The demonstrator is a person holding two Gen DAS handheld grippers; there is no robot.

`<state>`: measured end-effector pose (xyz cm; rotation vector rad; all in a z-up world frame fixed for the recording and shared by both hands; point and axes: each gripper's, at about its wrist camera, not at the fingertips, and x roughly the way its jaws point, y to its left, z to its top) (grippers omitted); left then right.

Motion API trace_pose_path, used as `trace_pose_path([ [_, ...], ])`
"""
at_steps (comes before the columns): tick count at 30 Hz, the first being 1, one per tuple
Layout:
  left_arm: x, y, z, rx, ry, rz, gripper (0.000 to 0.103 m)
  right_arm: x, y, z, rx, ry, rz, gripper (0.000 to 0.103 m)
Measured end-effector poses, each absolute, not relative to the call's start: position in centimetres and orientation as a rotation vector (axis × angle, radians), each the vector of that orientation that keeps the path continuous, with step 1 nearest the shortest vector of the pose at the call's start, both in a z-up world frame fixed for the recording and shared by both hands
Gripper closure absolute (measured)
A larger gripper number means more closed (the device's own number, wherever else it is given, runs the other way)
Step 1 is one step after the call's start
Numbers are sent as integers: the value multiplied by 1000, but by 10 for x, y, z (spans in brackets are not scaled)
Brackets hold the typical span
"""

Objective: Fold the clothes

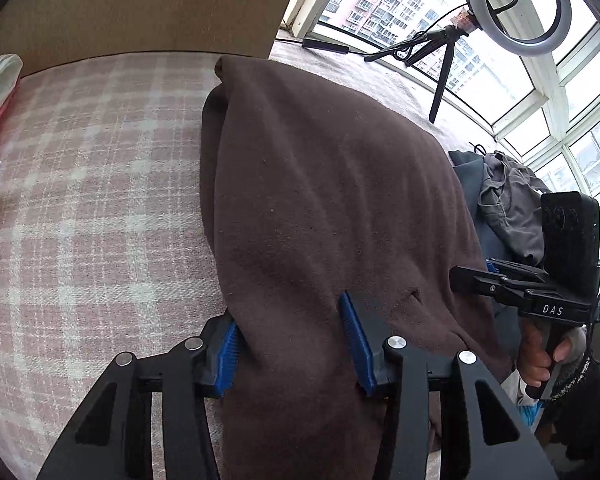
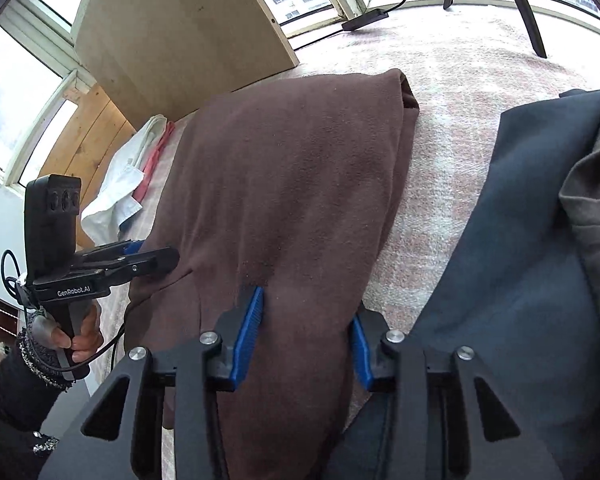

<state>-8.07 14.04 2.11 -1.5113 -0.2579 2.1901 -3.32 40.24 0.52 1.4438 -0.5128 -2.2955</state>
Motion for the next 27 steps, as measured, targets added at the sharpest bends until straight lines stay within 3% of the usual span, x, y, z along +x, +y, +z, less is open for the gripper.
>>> trace_pose_path([
  [3, -78, 138, 27, -1497, -294, 2200, 77, -31, 397, 10, 1438, -509, -2322, 75],
  [6, -71, 138, 44, -1452, -286, 2228, 82, -25, 395, 24, 1376, -552, -2340, 78],
  [18, -49, 129, 106, -1324, -279, 2255, 84, -2, 369, 84, 1290, -598, -2359, 80],
  [27, -42, 37, 169, -1165, -276, 2331, 84, 0, 280, 148, 1118, -484, -2421, 80],
])
